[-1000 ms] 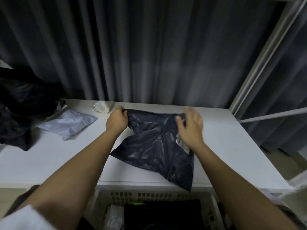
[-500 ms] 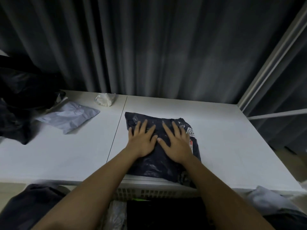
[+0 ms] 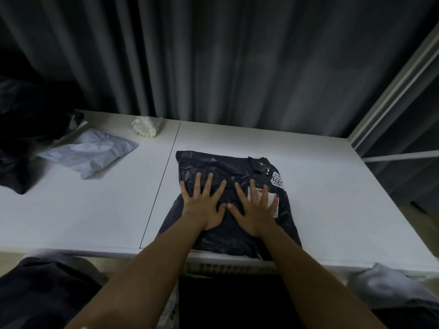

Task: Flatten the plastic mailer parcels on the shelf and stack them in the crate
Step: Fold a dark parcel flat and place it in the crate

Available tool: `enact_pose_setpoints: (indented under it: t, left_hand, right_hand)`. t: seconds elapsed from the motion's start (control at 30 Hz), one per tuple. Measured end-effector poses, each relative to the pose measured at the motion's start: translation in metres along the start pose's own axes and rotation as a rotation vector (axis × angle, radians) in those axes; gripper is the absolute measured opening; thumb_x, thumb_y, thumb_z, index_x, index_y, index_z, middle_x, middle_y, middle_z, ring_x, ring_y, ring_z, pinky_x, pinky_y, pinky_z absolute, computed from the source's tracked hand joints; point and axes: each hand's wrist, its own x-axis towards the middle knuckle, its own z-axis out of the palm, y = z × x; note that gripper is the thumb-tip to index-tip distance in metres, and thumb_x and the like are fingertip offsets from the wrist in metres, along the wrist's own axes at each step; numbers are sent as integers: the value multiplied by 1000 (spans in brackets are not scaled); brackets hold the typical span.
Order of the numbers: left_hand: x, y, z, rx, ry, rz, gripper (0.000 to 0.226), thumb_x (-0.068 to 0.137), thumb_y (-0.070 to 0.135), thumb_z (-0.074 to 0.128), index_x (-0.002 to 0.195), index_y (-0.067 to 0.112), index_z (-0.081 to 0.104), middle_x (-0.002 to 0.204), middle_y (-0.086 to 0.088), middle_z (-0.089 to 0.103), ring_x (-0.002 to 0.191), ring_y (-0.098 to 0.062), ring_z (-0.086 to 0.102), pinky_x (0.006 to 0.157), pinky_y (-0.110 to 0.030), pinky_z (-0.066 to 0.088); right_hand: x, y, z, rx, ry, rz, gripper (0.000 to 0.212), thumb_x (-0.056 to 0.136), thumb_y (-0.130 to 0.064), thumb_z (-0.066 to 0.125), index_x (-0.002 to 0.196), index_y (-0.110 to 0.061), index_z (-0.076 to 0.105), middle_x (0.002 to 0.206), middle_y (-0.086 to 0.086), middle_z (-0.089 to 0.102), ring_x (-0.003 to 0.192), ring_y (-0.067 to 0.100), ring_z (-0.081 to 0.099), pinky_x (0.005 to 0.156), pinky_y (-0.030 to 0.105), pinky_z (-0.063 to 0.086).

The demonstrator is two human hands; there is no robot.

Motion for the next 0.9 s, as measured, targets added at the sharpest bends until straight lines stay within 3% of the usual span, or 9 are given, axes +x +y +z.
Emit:
enact_pose_setpoints:
  t: [0.5,0.73,0.83,0.9]
  left_hand:
    - [-1,0,21,-79,-51,-37,63,96,59,18,147,45,-14,156,1,-26,142,-32,-27,106,-65,-16]
    - [2,-4,6,-101,-143,-41,65,95,61,24,148,46,-10,159,0,-19,145,-30,-19,109,-64,-12]
    - [-7,-9,-8,-103,90,-67,64,96,54,34,151,37,7,158,-8,9,145,-29,4,113,-62,0]
    - [-17,-19,-16,-111,247,-198,65,94,54,39,149,29,17,150,-12,23,140,-32,19,113,-58,10]
  right_hand:
    - [-3,0,10,-71,-3,23,68,89,-74,13,146,-50,-14,158,-2,-25,141,38,-26,106,66,-17]
    - [-7,-5,-5,-127,-156,68,70,88,-75,9,147,-47,-15,159,0,-21,143,38,-19,108,68,-9]
    - [-14,-7,-17,-216,-235,76,73,87,-76,9,147,-44,-17,160,1,-16,145,40,-7,109,66,10]
    - [-21,-10,-29,-253,-272,78,76,88,-75,11,150,-38,-12,161,4,-6,144,40,4,105,61,26]
